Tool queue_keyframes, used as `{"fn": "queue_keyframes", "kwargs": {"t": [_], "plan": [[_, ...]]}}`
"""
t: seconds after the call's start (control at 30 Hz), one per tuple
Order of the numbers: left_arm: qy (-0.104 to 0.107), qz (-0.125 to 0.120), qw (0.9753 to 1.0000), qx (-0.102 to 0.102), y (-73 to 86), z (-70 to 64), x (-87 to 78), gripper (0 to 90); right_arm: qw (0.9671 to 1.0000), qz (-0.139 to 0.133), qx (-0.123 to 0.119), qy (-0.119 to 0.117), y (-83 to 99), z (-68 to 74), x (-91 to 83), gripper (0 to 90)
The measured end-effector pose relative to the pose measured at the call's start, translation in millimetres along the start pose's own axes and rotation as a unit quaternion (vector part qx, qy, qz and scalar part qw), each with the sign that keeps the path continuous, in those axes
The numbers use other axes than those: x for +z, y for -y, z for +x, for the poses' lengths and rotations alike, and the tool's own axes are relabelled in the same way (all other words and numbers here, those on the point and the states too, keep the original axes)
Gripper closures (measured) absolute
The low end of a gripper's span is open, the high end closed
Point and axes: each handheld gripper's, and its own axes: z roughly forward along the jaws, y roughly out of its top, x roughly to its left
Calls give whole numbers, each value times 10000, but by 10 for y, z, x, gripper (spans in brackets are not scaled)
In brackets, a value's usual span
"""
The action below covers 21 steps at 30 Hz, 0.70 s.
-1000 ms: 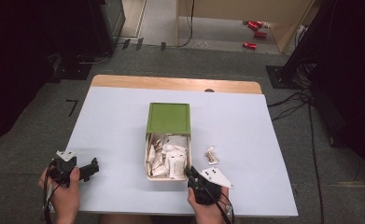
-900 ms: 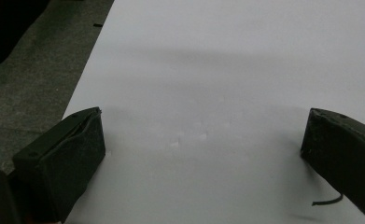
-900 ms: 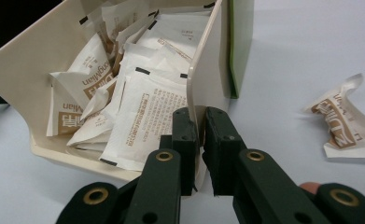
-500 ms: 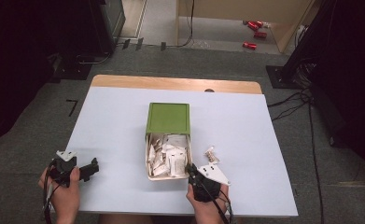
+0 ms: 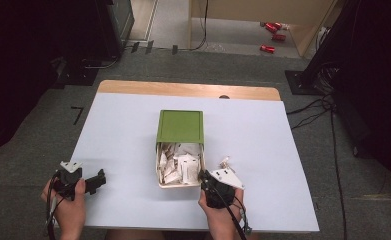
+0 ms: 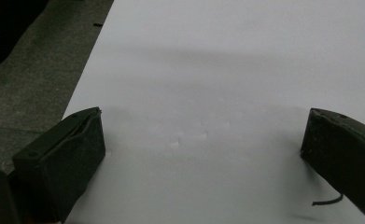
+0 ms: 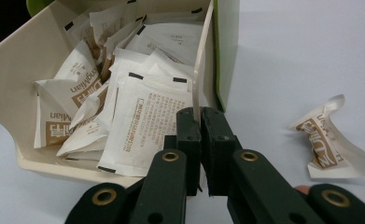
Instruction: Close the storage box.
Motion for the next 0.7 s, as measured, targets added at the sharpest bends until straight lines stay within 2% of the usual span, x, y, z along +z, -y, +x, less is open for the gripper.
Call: {"fn": "queue_keyframes", "kwargs": {"t": [0.7], "plan": [[-2, 2, 10000, -2, 0, -1, 0, 0, 9998, 19, 157, 130, -179, -9, 280, 875]]}}
